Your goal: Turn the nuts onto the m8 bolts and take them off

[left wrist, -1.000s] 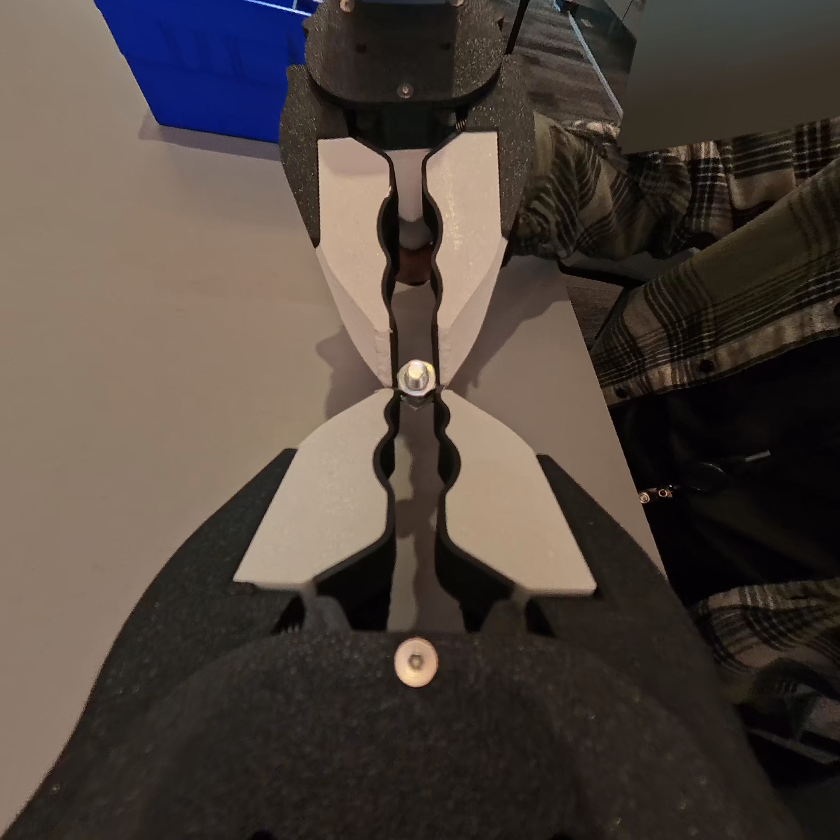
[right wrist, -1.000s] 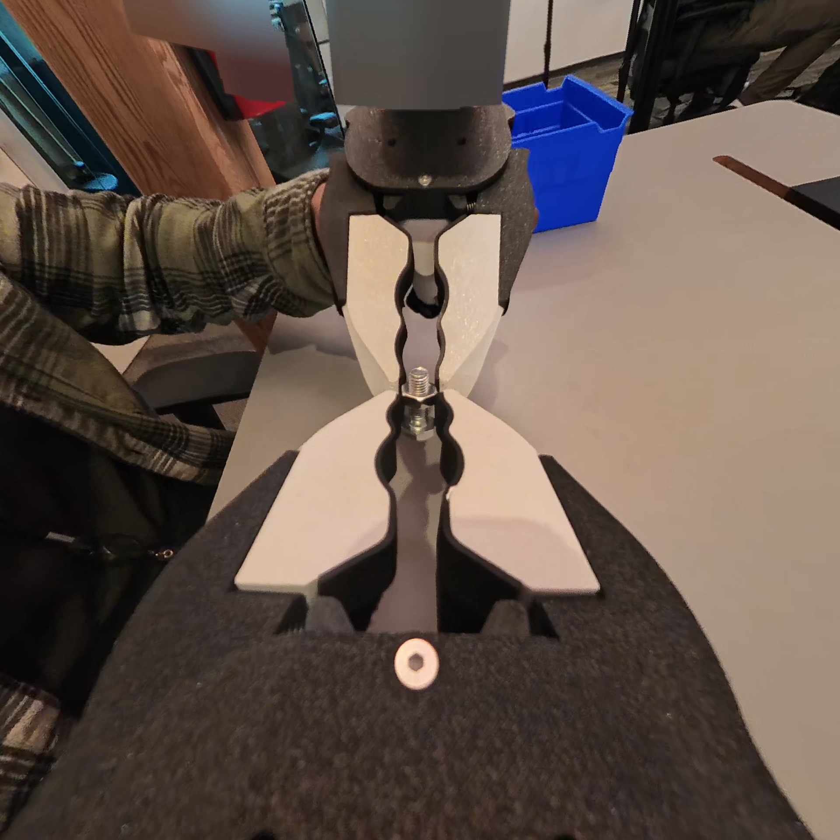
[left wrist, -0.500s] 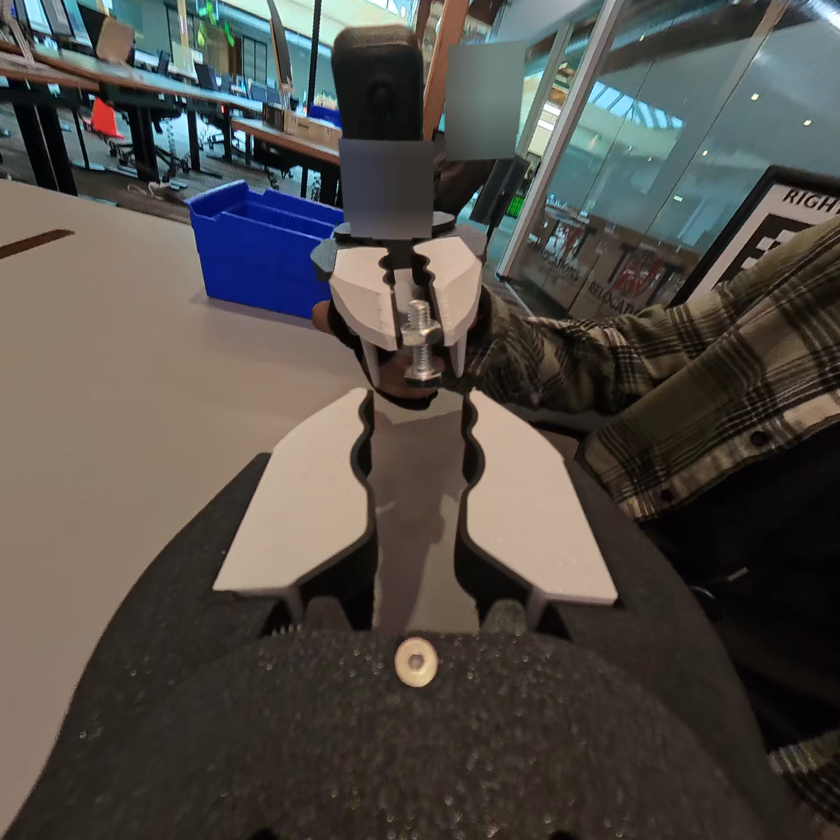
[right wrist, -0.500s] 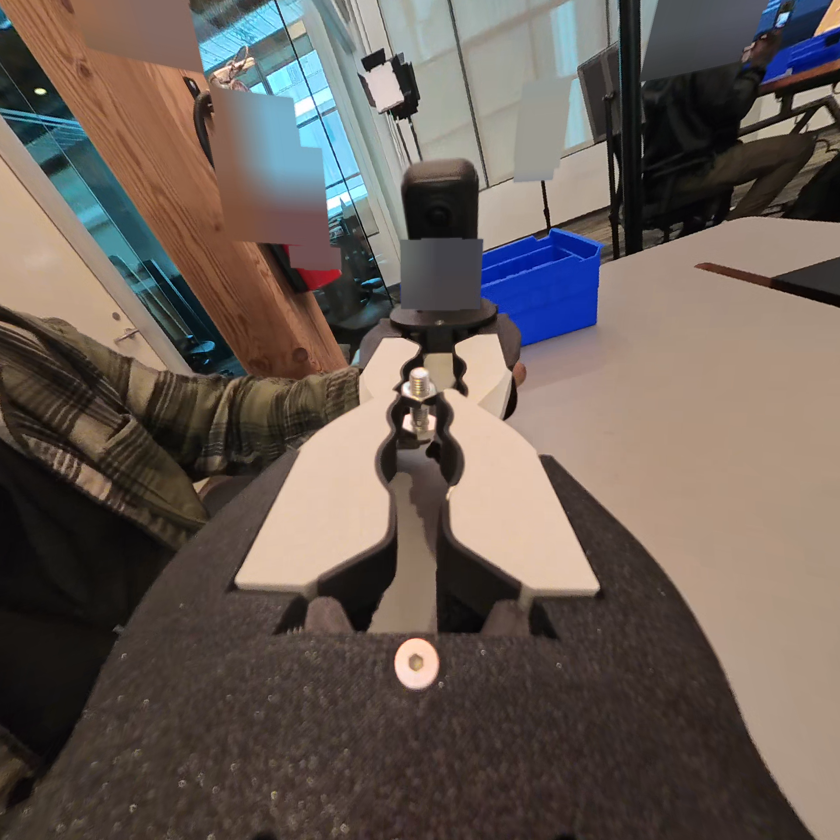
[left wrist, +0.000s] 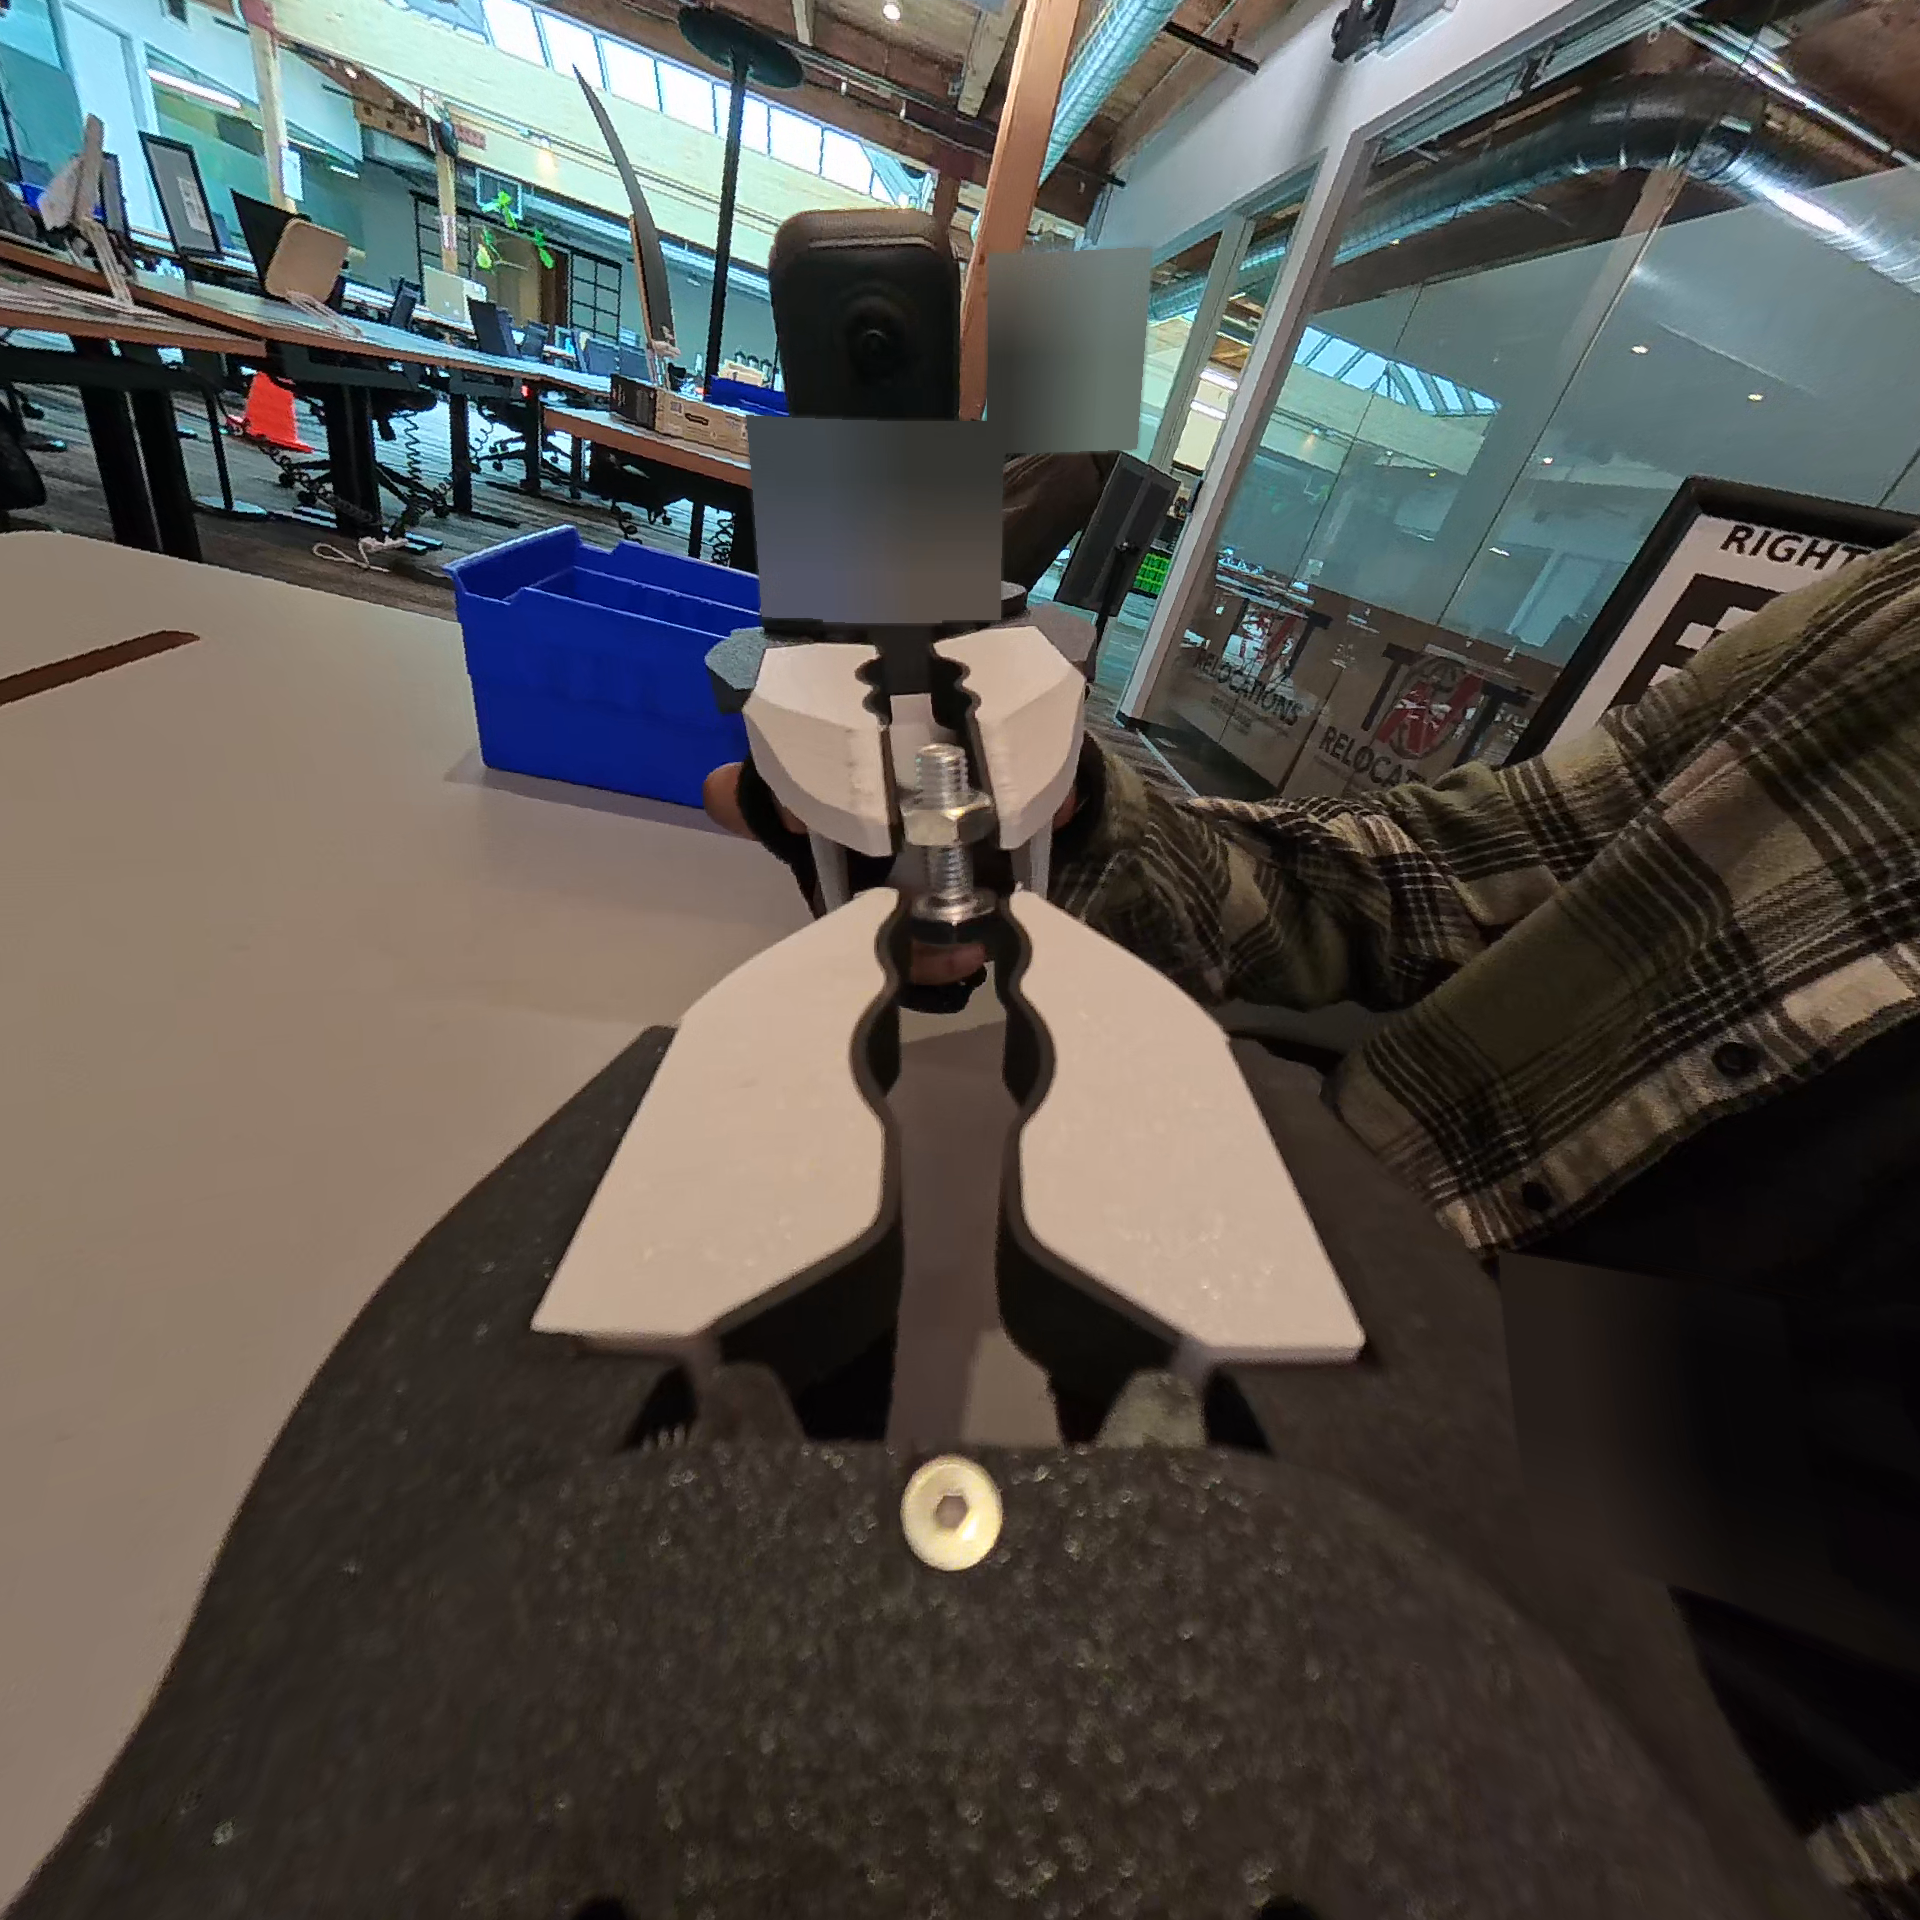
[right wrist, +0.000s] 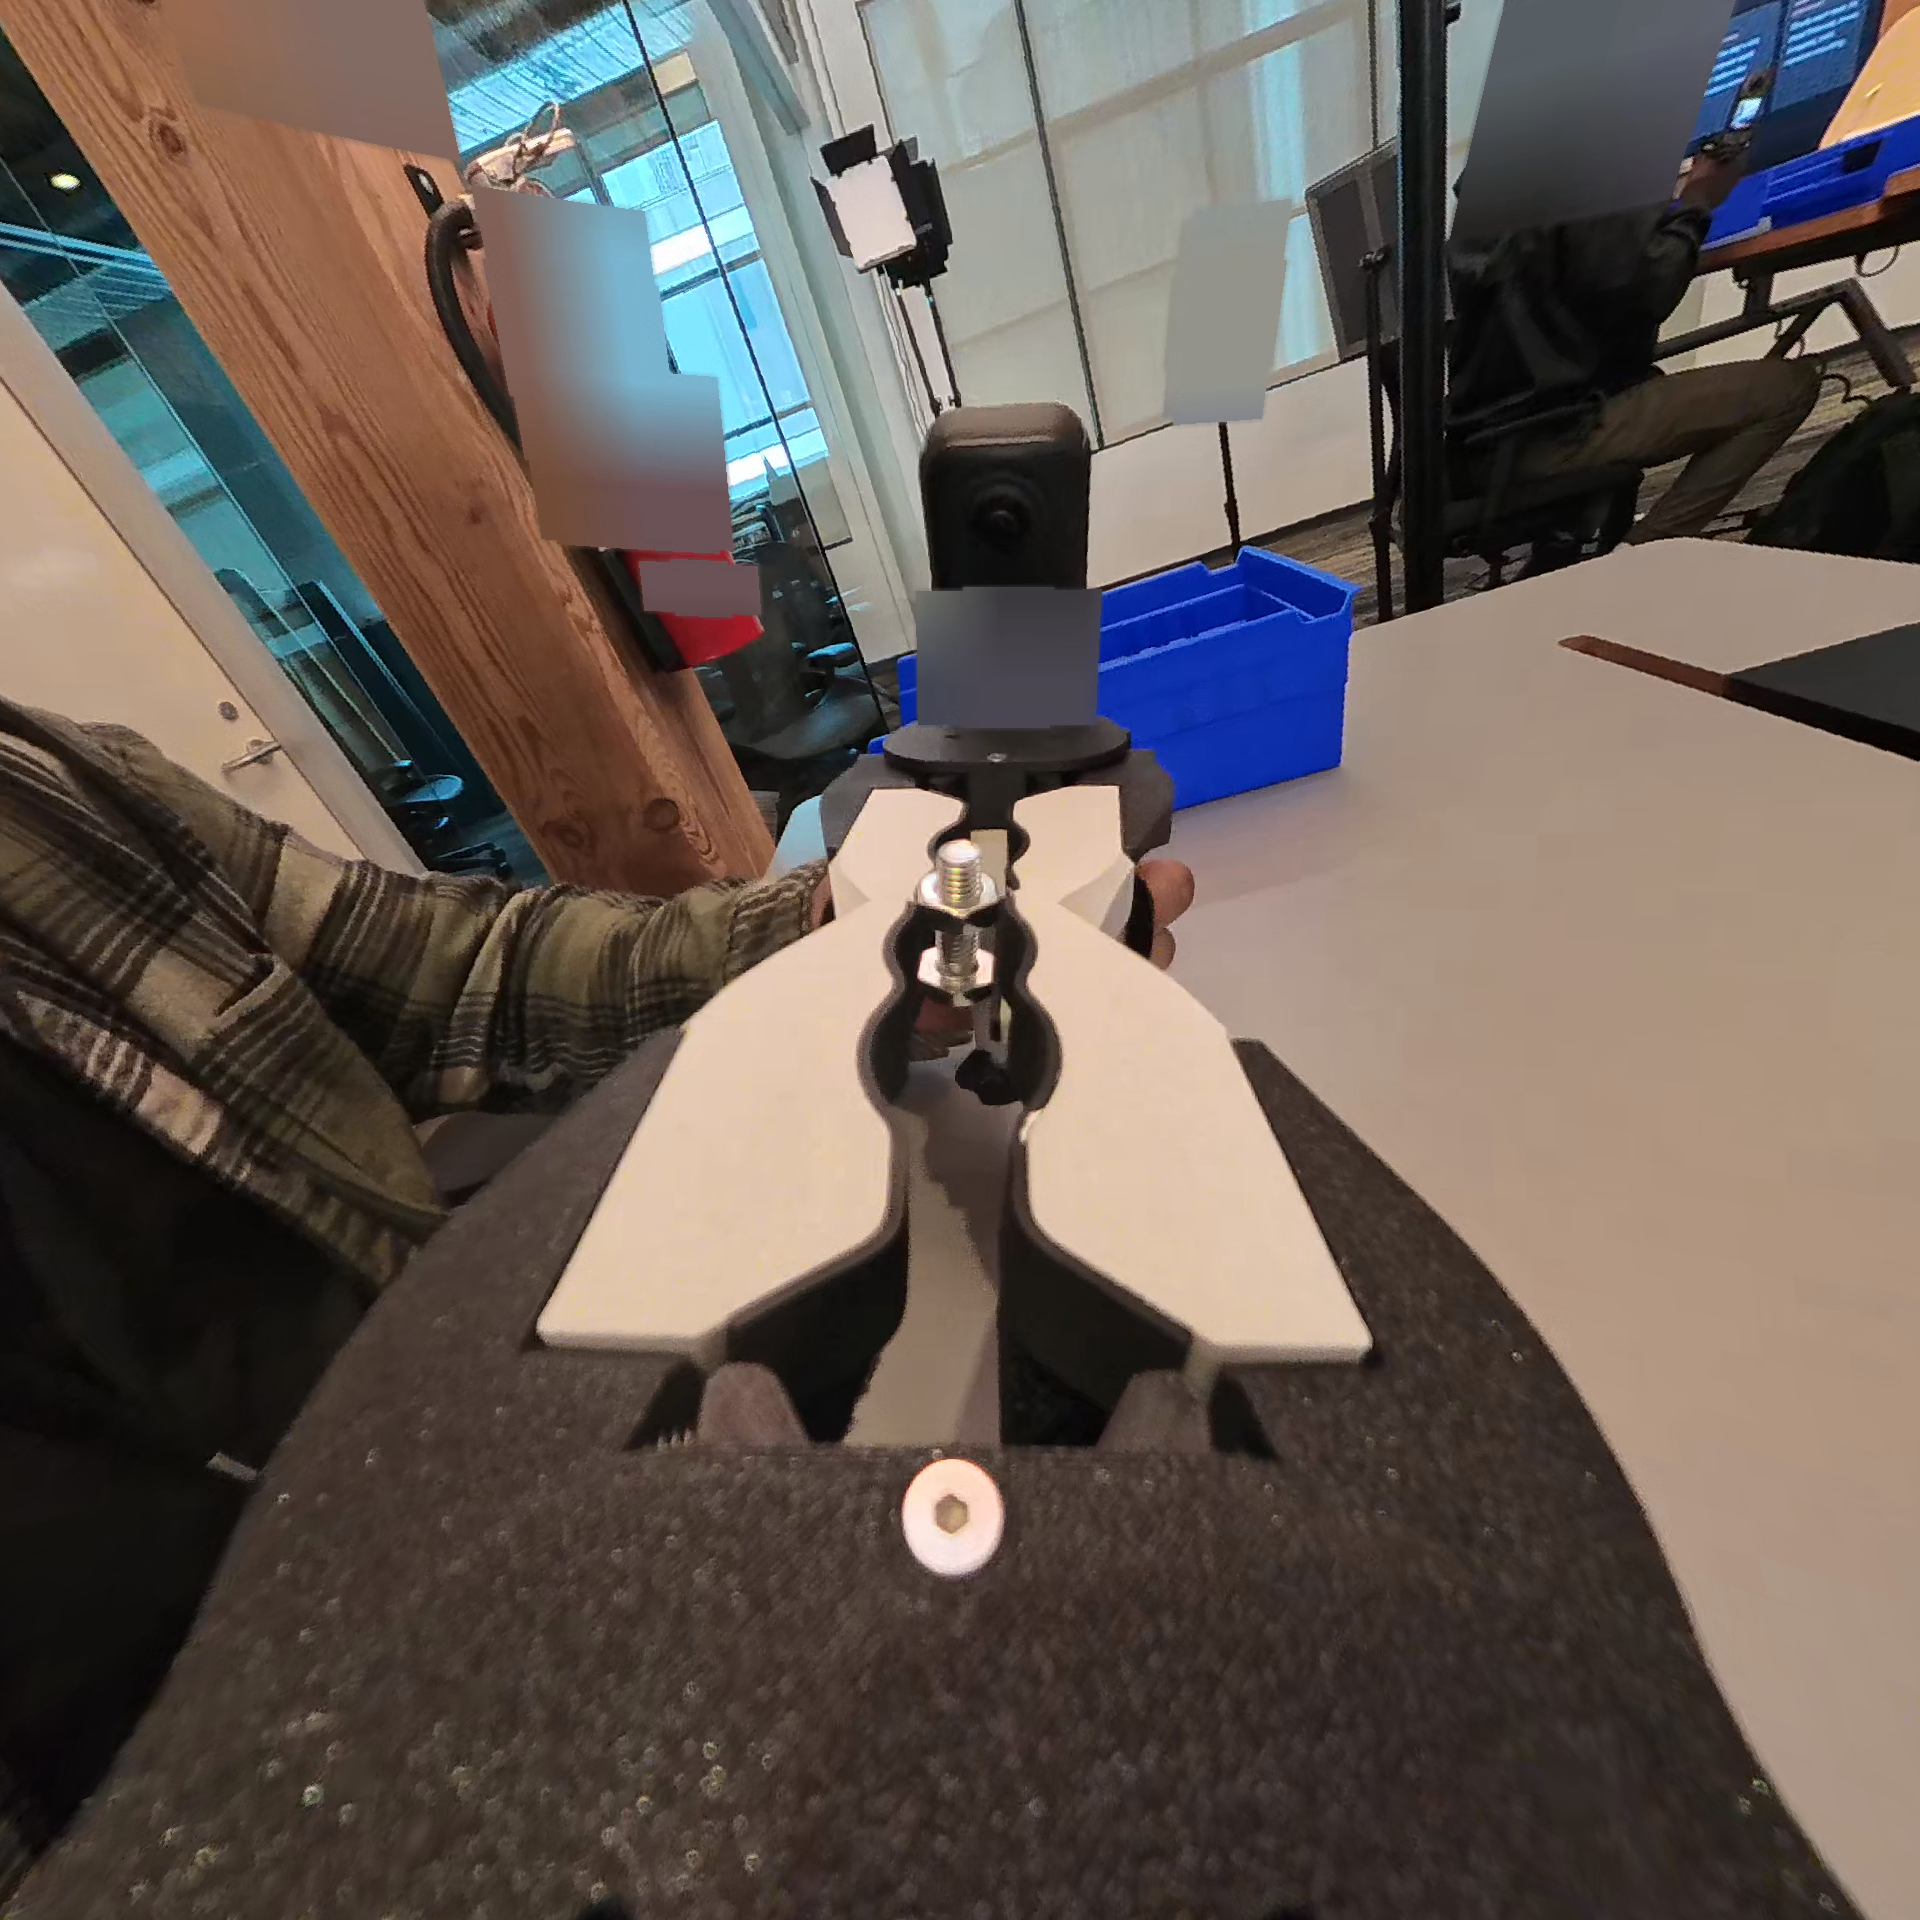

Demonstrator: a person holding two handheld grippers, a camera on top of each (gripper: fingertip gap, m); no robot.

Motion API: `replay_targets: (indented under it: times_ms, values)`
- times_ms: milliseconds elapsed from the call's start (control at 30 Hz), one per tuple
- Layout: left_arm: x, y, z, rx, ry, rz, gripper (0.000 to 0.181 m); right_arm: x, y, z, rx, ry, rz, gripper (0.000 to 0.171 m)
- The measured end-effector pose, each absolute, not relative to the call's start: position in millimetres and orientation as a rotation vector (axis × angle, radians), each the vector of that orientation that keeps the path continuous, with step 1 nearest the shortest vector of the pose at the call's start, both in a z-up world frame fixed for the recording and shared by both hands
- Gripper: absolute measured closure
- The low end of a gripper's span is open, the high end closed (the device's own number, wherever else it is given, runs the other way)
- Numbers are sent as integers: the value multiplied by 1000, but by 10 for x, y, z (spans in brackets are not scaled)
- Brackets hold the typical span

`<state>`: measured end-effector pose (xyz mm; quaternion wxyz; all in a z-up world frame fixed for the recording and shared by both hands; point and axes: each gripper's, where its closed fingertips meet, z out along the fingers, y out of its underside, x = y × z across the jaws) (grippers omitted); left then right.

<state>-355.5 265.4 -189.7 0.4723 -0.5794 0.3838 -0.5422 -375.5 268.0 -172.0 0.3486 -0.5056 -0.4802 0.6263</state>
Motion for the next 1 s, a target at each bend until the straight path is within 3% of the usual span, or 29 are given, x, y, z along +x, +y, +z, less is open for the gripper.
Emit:
replay_targets:
  times_ms: [433,567,667,1000]
  values:
    - [-3554,2671,-1934,-1401,989,-1241,167,-3760,2682,-1750,-1338,-1329,1566,157]
    - [-3567,2662,-1941,-1382,989,-1246,168,-3760,2707,-1736,-1331,-1360,1532,138]
    - [-3573,2641,-1956,-1369,998,-1272,167,-3748,2688,-1732,-1311,-1458,1495,136]
    - [-3492,2594,-2137,-1450,1102,-1206,168,-3521,2640,-1956,-1288,-2373,735,138]
